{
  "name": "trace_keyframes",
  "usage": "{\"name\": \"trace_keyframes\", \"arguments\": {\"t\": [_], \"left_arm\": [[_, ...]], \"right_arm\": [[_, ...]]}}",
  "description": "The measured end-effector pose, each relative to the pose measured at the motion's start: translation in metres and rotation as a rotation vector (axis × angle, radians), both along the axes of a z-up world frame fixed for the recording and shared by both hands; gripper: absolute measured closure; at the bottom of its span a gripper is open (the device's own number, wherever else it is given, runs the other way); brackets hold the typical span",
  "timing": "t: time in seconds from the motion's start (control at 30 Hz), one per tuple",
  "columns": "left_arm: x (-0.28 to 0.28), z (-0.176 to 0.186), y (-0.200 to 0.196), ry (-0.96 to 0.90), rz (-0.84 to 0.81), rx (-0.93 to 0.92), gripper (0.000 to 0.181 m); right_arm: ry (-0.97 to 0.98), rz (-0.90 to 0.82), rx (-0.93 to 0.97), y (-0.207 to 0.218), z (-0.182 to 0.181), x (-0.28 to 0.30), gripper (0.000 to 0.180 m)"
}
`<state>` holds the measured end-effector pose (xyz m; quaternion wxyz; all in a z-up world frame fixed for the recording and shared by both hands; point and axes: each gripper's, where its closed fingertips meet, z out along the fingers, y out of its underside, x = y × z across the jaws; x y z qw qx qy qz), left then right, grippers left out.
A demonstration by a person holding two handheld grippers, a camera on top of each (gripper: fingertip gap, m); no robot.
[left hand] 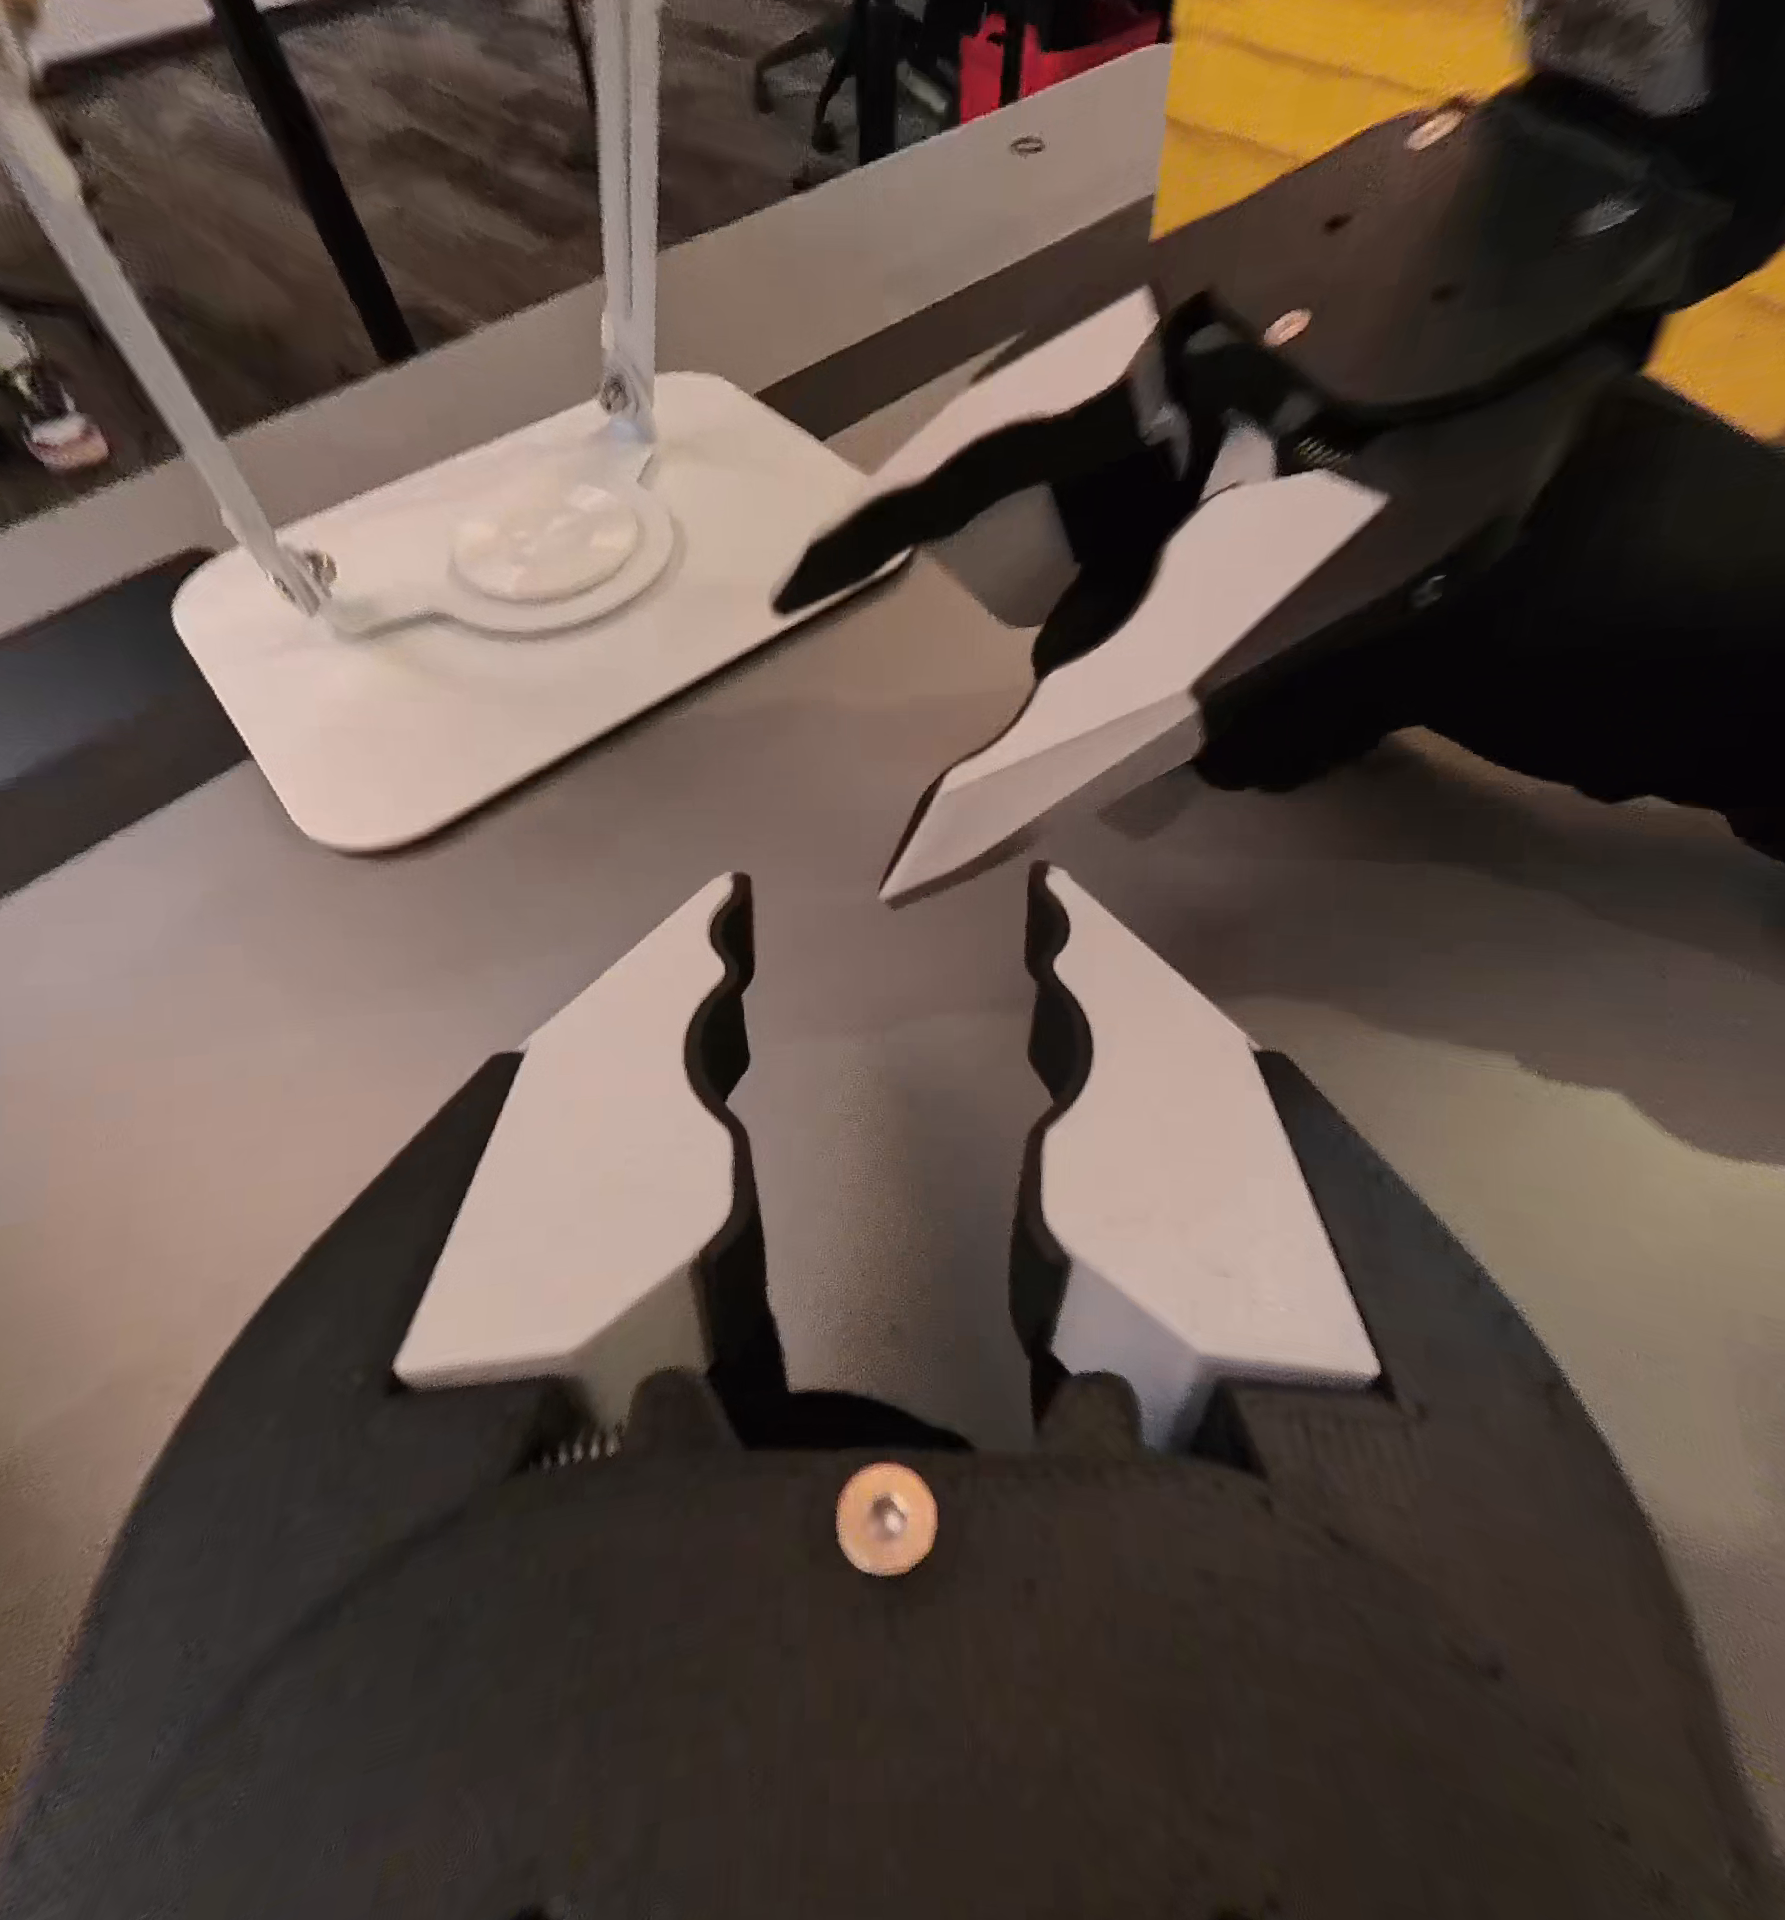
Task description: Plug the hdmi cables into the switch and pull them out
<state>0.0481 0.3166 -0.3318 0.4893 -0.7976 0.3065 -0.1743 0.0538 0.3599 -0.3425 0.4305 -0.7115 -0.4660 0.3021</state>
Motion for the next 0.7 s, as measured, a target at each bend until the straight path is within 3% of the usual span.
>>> {"name": "trace_keyframes", "arguments": {"t": [0.2, 0.4, 0.57, 0.7], "left_arm": [[-0.027, 0.074, 0.001, 0.181, -0.037, 0.186, 0.139], [-0.114, 0.138, 0.020, 0.512, -0.044, 0.231, 0.137], [-0.199, 0.139, 0.038, 0.830, -0.096, 0.083, 0.127], [-0.239, 0.115, 0.049, 1.041, -0.216, -0.041, 0.124]], "right_arm": [[-0.014, 0.014, -0.013, -0.001, -0.005, -0.001, 0.088], [-0.006, 0.017, -0.033, -0.001, -0.005, -0.001, 0.089], [-0.008, 0.023, -0.049, -0.001, -0.006, -0.002, 0.089], [-0.028, 0.032, -0.047, -0.002, -0.009, -0.003, 0.089]]}}
